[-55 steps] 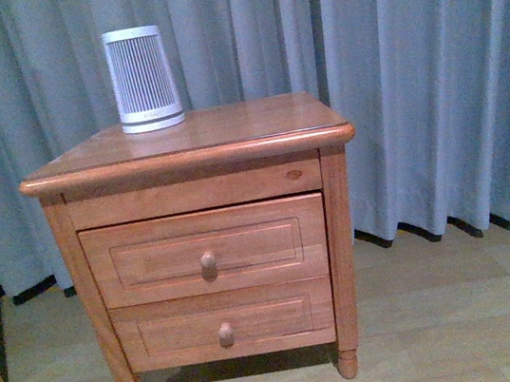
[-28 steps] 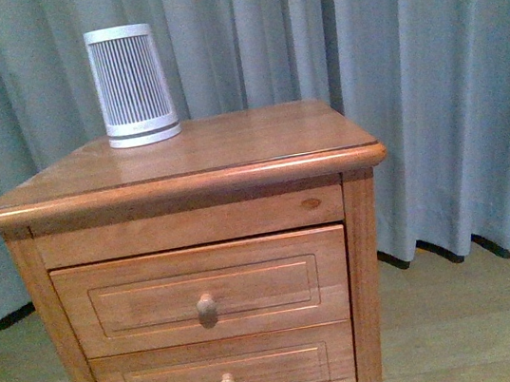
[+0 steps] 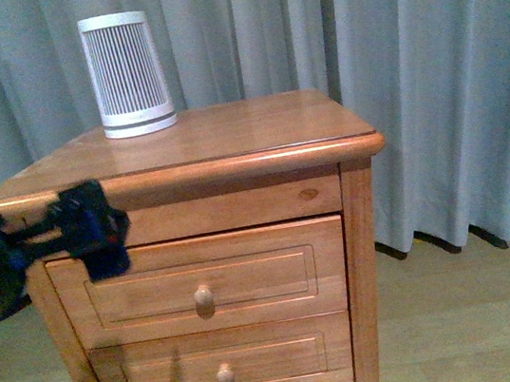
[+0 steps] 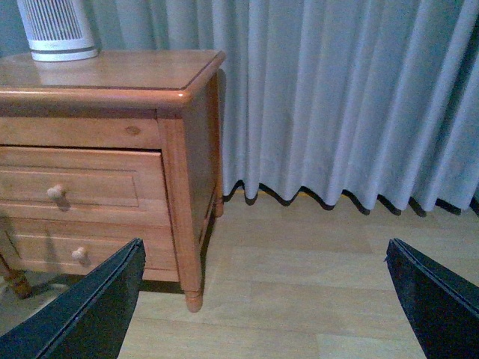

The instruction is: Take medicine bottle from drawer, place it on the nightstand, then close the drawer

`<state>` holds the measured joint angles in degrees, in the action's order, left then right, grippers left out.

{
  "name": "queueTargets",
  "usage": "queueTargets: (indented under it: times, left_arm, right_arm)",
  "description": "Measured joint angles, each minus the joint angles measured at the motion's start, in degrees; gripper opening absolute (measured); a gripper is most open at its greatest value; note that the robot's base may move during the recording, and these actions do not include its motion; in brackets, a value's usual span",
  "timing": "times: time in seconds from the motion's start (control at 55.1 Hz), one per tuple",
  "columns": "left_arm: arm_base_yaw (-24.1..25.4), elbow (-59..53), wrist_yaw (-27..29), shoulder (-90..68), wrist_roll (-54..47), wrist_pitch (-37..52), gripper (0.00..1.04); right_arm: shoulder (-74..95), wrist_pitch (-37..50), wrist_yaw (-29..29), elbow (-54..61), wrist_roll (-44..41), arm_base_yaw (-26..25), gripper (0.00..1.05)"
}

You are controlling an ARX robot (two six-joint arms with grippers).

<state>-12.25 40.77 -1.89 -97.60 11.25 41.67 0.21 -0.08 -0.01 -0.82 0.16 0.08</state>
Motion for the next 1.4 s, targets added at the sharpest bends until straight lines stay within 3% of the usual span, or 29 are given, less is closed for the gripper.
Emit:
queueTargets:
  times: [0.218,0.581,0.945,1.399]
  left_arm:
    - [-1.9,8.8,5.0,-17.9,0.0,2.3,0.98]
    - [-3.8,21.7,6.7,-30.6,0.0,-0.5,0.98]
    - [-6.0,26.2,3.4,-33.9,-2.8,-4.2,0.98]
    - [-4.4,34.3,-0.3,-35.9,-7.6,-11.6,0.98]
  right_arm:
    - [0.0,0.0,0.0,0.0,0.0,0.0,0.98]
    - [0.0,0.0,0.0,0.0,0.0,0.0,0.98]
    - [0.0,0.0,0.0,0.0,0.0,0.0,0.98]
    - [0.0,0.0,0.0,0.0,0.0,0.0,0.98]
